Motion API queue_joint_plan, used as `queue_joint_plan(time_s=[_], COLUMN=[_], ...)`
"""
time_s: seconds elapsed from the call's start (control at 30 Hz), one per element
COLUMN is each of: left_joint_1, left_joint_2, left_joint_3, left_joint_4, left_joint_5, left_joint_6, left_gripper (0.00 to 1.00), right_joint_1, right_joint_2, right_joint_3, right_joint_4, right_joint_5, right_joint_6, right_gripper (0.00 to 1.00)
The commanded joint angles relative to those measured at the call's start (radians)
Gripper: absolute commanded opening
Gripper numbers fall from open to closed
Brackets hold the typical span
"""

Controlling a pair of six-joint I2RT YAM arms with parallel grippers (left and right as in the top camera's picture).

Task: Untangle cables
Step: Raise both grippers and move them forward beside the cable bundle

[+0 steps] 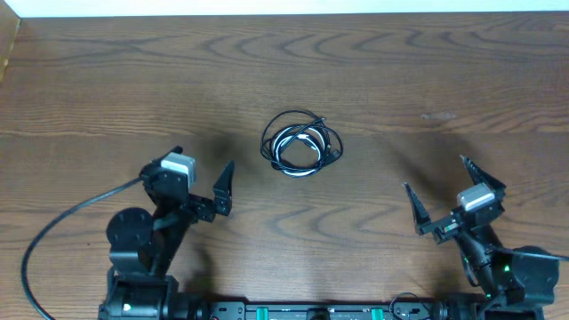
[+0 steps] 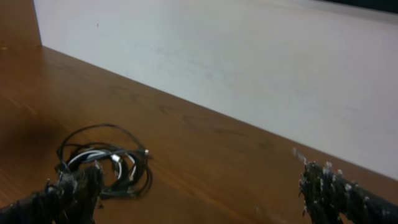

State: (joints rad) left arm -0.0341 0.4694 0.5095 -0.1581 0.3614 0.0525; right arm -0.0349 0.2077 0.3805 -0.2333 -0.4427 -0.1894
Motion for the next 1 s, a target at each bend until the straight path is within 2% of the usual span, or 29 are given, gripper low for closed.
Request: queue_joint_plan(time_s=[0.0, 0.3, 0.47, 0.67, 0.87, 0.97], left_joint_1=[-0.002, -0.002, -0.002, -0.002, -0.002, -0.002], left_joint_2=[0.069, 0.267, 0.399, 0.609, 0.808, 0.881], left_joint_3=[0.091, 0.283, 0.368, 0.581, 0.820, 0.881], left_joint_4=[-0.029, -0.128, -0.190, -0.356, -0.565, -0.596], left_joint_5=[0.014, 0.012, 0.013, 0.013, 0.013, 0.013], left_joint_6=[-0.001, 0.034, 0.034, 0.034, 0.068, 0.075], left_gripper=[0.98, 0.98, 0.98, 0.98, 0.98, 0.98], right_joint_1=[0.010, 0.010, 0.010, 0.010, 0.010, 0.010], right_joint_2=[0.087, 0.365, 0.510, 0.727, 0.955, 1.058], right_joint_3=[0.091, 0.346, 0.484, 0.655, 0.786, 0.829], right_joint_4=[-0.037, -0.227, -0.356, -0.492, -0.528, -0.528], right_joint_5=[-0.037, -0.039, -0.039, -0.035, -0.060, -0.082], right_joint_6=[-0.070, -0.115, -0.193, -0.273, -0.291, -0.291], right_gripper=[0.99, 0.99, 0.99, 0.99, 0.99, 0.99])
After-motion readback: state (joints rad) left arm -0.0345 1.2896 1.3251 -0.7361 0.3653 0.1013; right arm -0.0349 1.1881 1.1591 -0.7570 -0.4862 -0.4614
